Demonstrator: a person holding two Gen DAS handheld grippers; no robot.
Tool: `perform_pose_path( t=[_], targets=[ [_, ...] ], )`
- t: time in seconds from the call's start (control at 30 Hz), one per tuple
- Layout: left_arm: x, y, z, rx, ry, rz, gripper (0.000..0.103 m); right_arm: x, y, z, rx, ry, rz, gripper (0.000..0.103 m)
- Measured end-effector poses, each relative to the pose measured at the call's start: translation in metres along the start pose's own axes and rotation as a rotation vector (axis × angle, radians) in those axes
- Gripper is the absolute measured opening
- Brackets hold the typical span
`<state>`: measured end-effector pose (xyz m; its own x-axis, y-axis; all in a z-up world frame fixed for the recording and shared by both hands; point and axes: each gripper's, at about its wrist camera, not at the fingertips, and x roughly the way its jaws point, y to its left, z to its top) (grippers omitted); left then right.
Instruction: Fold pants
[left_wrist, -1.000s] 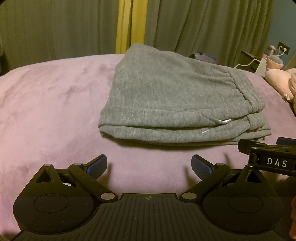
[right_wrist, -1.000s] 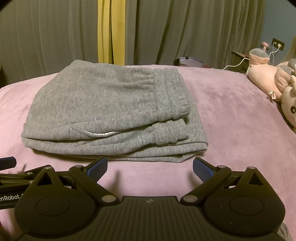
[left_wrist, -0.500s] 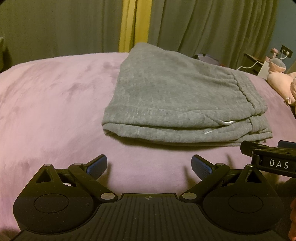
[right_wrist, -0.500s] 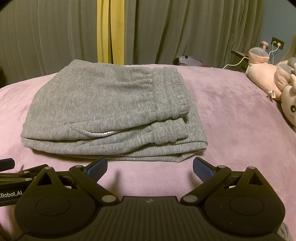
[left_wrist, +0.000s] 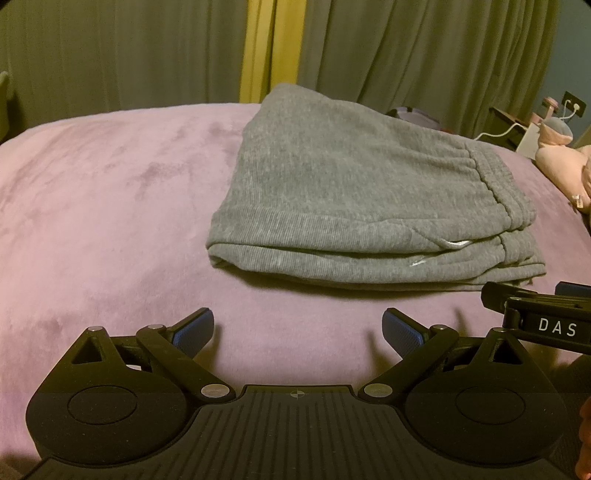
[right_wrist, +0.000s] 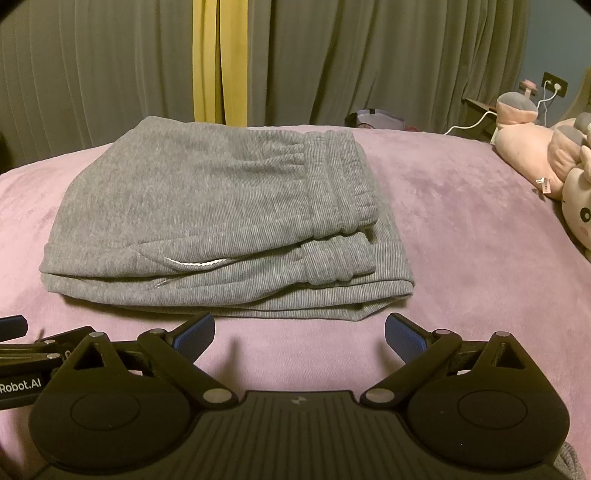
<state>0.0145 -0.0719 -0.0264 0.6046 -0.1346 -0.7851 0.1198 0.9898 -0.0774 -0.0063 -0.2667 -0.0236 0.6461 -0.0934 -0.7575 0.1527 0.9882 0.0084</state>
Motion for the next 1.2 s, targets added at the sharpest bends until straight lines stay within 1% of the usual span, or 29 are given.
perform_pose_path(
  t=[1.2],
  targets=[
    [0.0006,0.0008,0.0003,-0.017,0.001,0.008,0.101,0.0012,-0.0008,-0.0015,0.000,0.004,-0.001,0.099]
  ],
)
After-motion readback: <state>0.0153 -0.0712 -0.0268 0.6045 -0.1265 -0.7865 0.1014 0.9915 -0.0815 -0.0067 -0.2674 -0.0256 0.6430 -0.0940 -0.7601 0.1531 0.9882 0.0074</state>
